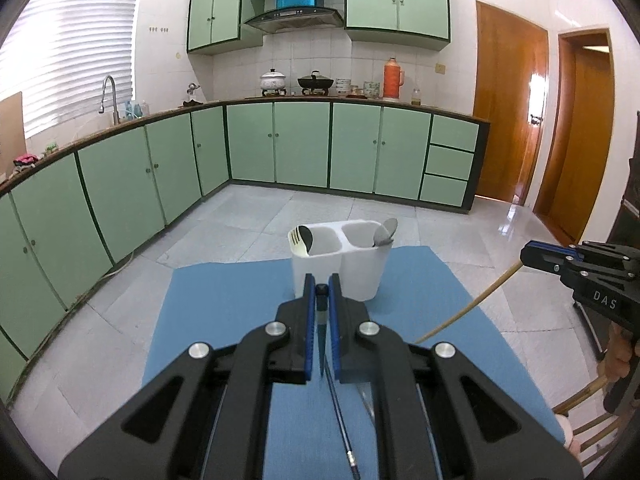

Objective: Organize utensils
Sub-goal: 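Lift both chopsticks and carry them over the white caddy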

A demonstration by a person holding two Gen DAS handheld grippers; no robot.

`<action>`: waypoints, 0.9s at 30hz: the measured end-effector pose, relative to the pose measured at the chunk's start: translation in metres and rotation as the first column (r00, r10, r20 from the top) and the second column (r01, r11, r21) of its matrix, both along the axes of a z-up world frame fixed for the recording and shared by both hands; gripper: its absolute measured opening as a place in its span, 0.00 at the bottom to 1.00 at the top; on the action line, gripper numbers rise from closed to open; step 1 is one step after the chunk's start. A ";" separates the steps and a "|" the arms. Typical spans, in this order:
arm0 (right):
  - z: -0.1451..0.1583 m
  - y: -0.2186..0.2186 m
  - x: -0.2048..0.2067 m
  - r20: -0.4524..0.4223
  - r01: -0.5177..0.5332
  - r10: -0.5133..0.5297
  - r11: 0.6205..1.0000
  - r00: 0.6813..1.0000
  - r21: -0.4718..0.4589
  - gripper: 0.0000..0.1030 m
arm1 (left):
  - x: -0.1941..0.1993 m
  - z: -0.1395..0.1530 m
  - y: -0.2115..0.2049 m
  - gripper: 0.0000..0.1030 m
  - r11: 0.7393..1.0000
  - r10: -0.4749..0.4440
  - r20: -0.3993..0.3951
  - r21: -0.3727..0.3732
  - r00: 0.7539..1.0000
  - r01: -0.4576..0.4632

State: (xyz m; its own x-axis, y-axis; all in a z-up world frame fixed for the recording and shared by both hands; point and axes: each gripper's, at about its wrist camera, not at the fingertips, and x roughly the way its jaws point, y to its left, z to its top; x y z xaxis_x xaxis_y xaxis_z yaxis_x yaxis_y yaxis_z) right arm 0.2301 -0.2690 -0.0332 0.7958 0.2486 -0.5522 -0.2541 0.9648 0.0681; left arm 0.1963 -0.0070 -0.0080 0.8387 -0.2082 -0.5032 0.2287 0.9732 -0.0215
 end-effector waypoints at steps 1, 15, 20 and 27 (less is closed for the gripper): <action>0.002 0.000 0.001 0.002 -0.001 0.001 1.000 1.000 0.000 0.07 | 0.004 0.002 0.001 0.05 1.000 0.002 -0.004 -0.014 1.000 -0.002; 0.042 0.010 0.019 0.075 -0.037 0.037 0.999 0.996 -0.007 0.07 | 0.021 0.030 0.014 0.05 0.997 0.021 0.054 -0.076 0.998 -0.017; 0.064 0.012 0.031 0.105 -0.052 0.052 0.999 0.993 -0.008 0.07 | 0.032 0.053 0.015 0.05 0.996 0.017 0.094 -0.092 0.995 -0.009; 0.112 0.016 0.050 0.190 -0.074 0.072 0.997 0.979 0.005 0.07 | 0.047 0.101 0.004 0.05 0.994 0.010 0.203 -0.104 0.979 0.012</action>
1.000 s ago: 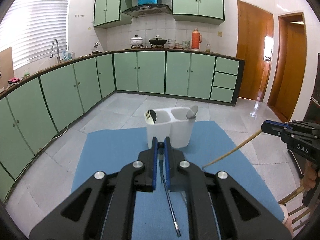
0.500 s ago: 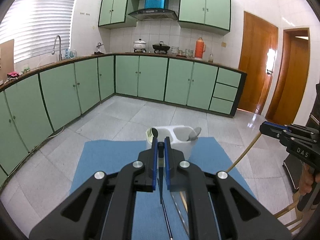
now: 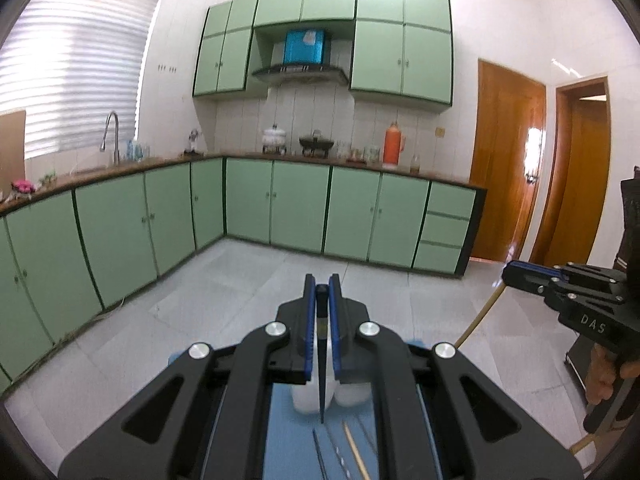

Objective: Organize utensils
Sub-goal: 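Lift both chopsticks and carry them over the white caddy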

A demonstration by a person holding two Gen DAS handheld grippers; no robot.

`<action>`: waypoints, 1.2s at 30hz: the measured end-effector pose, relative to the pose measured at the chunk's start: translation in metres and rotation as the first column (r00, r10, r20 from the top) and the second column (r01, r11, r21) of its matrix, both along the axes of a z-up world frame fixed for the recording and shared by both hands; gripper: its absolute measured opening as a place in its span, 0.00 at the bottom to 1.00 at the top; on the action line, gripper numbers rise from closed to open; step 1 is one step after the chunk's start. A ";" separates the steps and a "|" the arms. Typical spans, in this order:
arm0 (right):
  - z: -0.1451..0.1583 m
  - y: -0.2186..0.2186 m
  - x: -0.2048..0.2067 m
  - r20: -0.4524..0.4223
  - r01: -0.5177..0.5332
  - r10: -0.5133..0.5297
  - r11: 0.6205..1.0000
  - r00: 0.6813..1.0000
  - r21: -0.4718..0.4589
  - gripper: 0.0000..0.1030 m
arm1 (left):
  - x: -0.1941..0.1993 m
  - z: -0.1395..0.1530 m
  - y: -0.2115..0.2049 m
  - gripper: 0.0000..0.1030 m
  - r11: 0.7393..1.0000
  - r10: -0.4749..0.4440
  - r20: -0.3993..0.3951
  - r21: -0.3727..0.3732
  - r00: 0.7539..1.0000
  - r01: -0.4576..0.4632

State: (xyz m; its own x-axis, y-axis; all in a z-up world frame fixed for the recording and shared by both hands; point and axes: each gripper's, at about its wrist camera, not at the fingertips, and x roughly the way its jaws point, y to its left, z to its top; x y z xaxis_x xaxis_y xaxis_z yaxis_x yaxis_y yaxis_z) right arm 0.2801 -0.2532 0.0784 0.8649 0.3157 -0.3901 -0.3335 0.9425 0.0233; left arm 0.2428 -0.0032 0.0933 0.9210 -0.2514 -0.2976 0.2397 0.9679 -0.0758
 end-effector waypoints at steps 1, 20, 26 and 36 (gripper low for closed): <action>0.007 0.001 0.004 0.013 -0.002 0.002 1.000 1.000 0.004 0.07 | 0.003 0.005 -0.003 0.05 1.000 -0.001 0.012 -0.002 1.000 0.001; -0.031 0.024 0.129 -0.093 0.005 -0.002 1.000 0.996 0.030 0.06 | 0.130 -0.034 -0.058 0.05 0.997 0.026 -0.047 0.068 0.999 -0.023; -0.067 0.018 0.142 -0.141 0.012 -0.002 0.998 0.990 0.066 0.06 | 0.146 -0.070 -0.054 0.05 0.996 0.033 -0.107 0.083 0.994 -0.024; -0.100 0.001 0.146 -0.188 0.044 -0.017 0.989 0.982 0.140 0.07 | 0.154 -0.101 -0.046 0.06 0.994 0.049 -0.154 0.101 0.987 -0.033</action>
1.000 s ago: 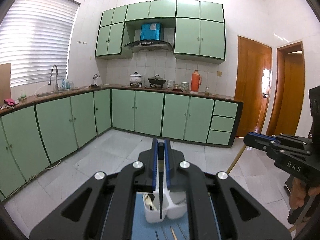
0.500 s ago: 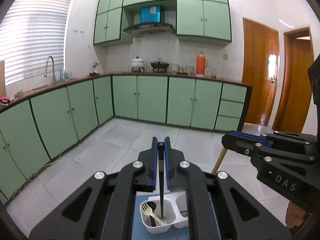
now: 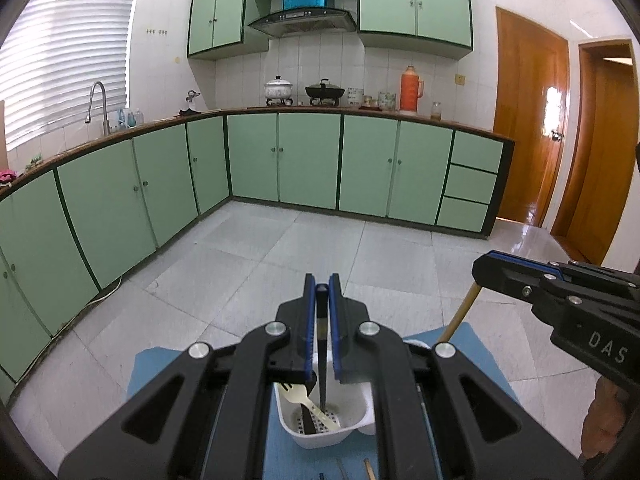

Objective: Organize utensils
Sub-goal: 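Lift both chopsticks and carry them over the white caddy, then open both tools to drop the chopsticks into the caddy, then move both tools back over the remaining chopsticks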

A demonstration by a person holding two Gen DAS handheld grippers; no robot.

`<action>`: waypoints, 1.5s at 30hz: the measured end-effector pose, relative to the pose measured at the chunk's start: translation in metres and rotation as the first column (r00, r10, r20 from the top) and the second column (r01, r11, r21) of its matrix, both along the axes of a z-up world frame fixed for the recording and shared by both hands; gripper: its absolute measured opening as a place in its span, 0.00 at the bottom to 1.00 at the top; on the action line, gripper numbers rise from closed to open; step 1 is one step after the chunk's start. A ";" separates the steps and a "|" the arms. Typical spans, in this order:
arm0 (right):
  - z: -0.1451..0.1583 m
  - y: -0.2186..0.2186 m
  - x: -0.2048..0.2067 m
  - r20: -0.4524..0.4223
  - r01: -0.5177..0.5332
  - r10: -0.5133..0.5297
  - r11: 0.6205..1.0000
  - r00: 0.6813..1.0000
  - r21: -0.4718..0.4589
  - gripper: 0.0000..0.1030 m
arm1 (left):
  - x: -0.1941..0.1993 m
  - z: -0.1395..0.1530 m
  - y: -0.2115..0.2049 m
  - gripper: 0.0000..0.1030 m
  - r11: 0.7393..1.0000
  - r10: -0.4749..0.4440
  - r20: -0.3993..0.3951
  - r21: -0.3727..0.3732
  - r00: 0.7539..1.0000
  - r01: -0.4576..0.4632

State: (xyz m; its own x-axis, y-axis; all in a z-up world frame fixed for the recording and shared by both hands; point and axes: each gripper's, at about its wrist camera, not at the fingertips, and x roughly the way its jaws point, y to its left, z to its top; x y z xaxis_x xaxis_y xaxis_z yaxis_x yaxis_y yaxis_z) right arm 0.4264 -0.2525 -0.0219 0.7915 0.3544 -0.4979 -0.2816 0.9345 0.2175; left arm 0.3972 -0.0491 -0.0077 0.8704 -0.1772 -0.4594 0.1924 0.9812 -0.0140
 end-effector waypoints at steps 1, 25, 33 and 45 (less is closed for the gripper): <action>-0.003 -0.001 0.001 -0.007 0.003 -0.003 1.000 1.000 0.007 0.07 | -0.001 0.000 0.000 0.06 1.000 0.003 0.005 0.007 1.000 -0.003; -0.026 -0.024 -0.017 -0.049 0.059 -0.058 0.998 0.997 0.031 0.41 | -0.024 -0.007 0.024 0.53 0.998 0.018 -0.012 -0.060 1.000 -0.019; -0.045 -0.030 -0.023 -0.081 0.058 -0.055 0.998 0.995 0.037 0.42 | -0.036 -0.015 0.029 0.58 0.998 0.022 -0.014 -0.066 1.000 -0.023; -0.084 -0.032 -0.090 -0.084 0.082 -0.081 0.997 0.993 0.002 0.50 | -0.106 -0.046 0.048 0.74 0.996 0.064 -0.014 -0.060 0.998 -0.064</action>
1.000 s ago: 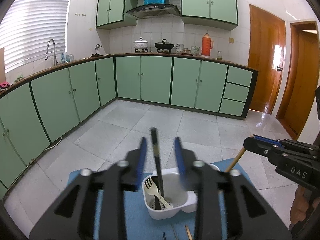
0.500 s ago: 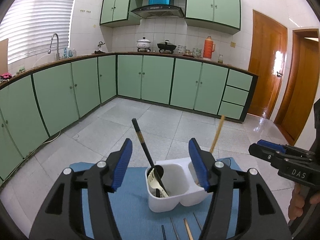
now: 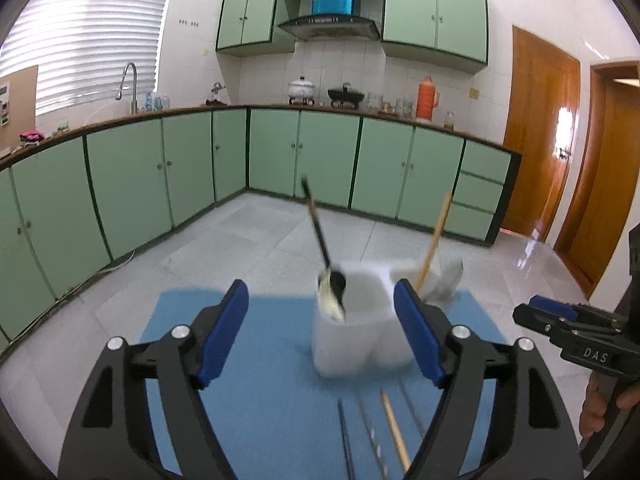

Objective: Organize utensils
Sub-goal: 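Move both tools back over the remaining chopsticks, then close the left tool on a black chopstick while the right tool closes on a grey chopstick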

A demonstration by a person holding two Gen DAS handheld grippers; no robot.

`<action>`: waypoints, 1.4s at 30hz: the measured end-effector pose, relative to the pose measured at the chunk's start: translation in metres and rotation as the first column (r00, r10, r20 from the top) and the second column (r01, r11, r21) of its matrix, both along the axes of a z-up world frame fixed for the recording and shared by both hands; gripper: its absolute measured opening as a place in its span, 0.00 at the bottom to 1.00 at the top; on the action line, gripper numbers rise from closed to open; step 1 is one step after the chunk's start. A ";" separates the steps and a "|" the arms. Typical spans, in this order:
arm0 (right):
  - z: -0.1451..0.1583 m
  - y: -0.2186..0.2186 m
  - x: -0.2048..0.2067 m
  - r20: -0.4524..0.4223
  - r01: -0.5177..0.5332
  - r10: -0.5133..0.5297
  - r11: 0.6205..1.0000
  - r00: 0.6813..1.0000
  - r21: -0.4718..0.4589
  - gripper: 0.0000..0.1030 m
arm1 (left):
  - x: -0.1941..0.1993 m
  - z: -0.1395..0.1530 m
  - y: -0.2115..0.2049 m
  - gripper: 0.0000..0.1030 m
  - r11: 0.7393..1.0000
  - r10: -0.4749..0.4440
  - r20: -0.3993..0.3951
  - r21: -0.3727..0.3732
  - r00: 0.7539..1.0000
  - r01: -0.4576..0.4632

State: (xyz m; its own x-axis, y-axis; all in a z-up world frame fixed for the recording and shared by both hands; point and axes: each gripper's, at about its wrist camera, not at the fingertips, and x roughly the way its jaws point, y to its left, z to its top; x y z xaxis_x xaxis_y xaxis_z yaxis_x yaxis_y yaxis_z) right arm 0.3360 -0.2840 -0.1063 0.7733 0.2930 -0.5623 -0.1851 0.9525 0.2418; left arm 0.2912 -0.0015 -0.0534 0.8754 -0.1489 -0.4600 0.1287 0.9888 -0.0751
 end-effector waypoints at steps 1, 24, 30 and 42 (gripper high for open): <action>-0.006 0.001 -0.010 -0.003 0.004 -0.004 1.000 1.000 -0.006 0.50 | -0.007 -0.006 0.000 0.75 1.000 0.001 -0.012 0.007 1.000 -0.001; -0.122 0.055 -0.175 -0.227 -0.006 -0.006 0.999 0.974 -0.052 0.22 | -0.152 -0.137 0.005 0.61 0.994 0.009 -0.312 0.107 0.950 0.026; -0.125 0.062 -0.175 -0.224 -0.019 0.005 0.998 0.975 -0.060 0.17 | -0.153 -0.146 -0.002 0.55 0.995 -0.003 -0.326 0.092 0.945 0.035; -0.126 0.073 -0.172 -0.201 -0.030 0.009 0.994 0.980 -0.106 0.15 | -0.151 -0.150 -0.002 0.51 0.999 -0.034 -0.332 0.022 0.942 0.044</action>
